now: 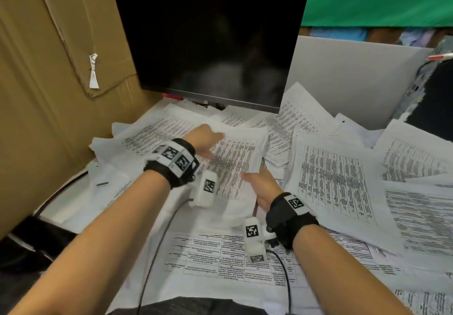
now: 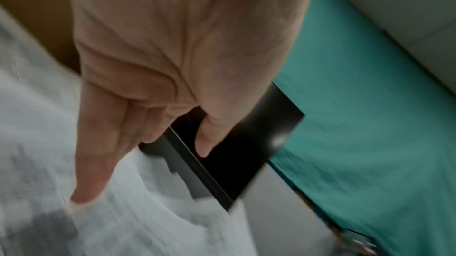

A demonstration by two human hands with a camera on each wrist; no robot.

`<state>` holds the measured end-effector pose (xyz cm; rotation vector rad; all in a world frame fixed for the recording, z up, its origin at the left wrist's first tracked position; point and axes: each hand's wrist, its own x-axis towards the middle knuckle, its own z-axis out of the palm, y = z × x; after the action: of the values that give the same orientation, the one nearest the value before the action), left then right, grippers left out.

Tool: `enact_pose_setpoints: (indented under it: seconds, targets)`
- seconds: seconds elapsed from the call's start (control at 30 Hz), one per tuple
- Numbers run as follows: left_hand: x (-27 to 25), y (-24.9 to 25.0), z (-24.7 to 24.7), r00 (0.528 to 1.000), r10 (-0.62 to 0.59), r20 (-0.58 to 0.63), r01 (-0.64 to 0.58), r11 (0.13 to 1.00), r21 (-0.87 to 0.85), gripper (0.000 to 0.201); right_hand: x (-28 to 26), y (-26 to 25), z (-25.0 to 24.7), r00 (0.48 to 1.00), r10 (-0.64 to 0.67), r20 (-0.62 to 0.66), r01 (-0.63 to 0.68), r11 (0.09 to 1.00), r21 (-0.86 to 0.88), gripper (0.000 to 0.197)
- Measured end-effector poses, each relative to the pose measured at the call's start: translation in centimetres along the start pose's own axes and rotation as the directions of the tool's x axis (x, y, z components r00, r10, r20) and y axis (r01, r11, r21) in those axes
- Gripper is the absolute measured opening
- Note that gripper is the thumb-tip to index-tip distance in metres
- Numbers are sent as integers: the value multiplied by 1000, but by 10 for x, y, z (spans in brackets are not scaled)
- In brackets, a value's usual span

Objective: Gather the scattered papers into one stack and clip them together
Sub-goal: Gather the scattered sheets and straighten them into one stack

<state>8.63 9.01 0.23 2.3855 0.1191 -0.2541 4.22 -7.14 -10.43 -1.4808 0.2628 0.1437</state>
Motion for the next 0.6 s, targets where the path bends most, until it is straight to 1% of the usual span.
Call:
enact_pose_setpoints:
  seconds: [0.07, 0.1, 0.13, 0.2, 0.23, 0.3, 0.37, 0.4, 0.43, 0.47, 0.5, 0.53, 0.6]
  targets:
    - [19, -28, -35, 984, -98, -146, 124, 976, 177, 49, 1, 1, -1, 1000, 7, 17, -8, 1000, 7, 47]
    - [31, -46, -51, 968, -134, -213, 181, 960, 216, 52, 1, 1, -1, 1000, 14, 16, -14, 1000, 13, 45]
    - [36, -62, -65, 949, -168, -265, 241, 931, 274, 58, -1, -1, -1, 1000, 24, 13, -24, 999, 33, 43]
    - [49, -100, -89, 907, -262, -329, 359, 889, 282, 78, -2, -1, -2, 1000, 22, 2, -22, 998, 58, 39]
    - [63, -122, -98, 900, -272, -341, 380, 873, 306, 87, -3, -1, -2, 1000, 17, 6, -17, 998, 61, 38]
    - [87, -152, -110, 912, -264, -313, 368, 864, 343, 98, -4, -2, -2, 1000, 3, 9, -3, 998, 65, 37]
    - [76, -145, -115, 921, -279, -272, 369, 847, 382, 96, -5, -3, -2, 1000, -3, 9, 2, 997, 74, 36]
    - [59, -133, -114, 929, -278, -243, 358, 839, 409, 95, -5, -3, -2, 1000, -5, 17, 4, 997, 80, 35]
    - [57, -130, -114, 931, -291, -218, 360, 825, 435, 88, -6, -3, -2, 1000, -5, 24, 3, 997, 77, 34]
    - [53, -126, -112, 931, -301, -206, 364, 801, 475, 75, -7, -4, -2, 1000, -3, 27, 1, 997, 75, 32]
    - [52, -128, -111, 934, -300, -194, 357, 800, 482, 64, -7, -4, -2, 1000, 0, 22, -2, 997, 73, 32]
    - [54, -132, -111, 930, -309, -198, 367, 787, 496, 62, -6, -3, -3, 1000, 2, 17, -3, 997, 74, 32]
    - [65, -143, -110, 919, -342, -195, 393, 791, 468, 72, -5, -1, -2, 1000, 7, 4, -7, 998, 62, 33]
